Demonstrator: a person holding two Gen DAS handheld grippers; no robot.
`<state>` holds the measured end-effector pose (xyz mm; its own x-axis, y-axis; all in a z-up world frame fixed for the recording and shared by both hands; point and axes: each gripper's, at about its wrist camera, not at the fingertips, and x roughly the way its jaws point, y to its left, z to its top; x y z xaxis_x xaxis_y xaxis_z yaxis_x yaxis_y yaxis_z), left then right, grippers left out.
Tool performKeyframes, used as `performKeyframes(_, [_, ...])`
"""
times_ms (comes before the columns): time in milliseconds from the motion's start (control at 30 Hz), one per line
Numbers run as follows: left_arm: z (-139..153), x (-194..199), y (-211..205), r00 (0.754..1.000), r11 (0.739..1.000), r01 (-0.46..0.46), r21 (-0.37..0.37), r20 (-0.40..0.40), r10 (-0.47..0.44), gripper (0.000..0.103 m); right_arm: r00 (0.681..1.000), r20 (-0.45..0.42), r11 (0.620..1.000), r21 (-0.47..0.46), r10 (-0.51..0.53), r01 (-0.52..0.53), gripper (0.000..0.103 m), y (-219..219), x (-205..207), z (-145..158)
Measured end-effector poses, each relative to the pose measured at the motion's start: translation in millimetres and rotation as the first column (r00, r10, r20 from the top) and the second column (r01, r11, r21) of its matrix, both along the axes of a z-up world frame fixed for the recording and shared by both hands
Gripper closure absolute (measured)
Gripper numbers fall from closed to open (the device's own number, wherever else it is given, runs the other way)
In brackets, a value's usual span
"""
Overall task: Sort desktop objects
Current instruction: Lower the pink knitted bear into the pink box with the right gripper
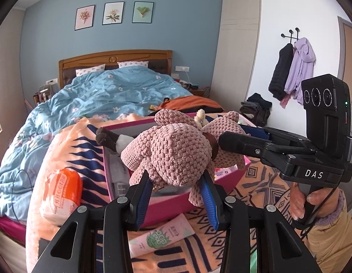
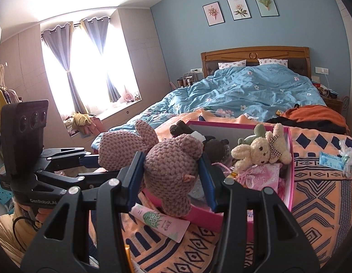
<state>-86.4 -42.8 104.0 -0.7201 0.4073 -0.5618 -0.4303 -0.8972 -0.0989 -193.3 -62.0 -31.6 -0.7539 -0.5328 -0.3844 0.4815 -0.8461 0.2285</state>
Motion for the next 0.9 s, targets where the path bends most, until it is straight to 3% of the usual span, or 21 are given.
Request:
performKeyframes(200, [1.4, -10.3, 1.0, 1.000, 1.000, -0.021, -0.010, -0.021, 0.021, 0.061, 1.000, 0.001, 1.000, -0.010, -0.003, 0.003, 0.053, 0.8, -12.9, 2.2])
performKeyframes(900, [-0.3, -61.4, 2.1, 0.998, 0.998, -0.057, -0.021, 0.019, 0.058, 0.061, 1.000, 0.025, 1.000, 0.026, -0.017, 0.016, 0.053, -0.8, -59.9, 1.4])
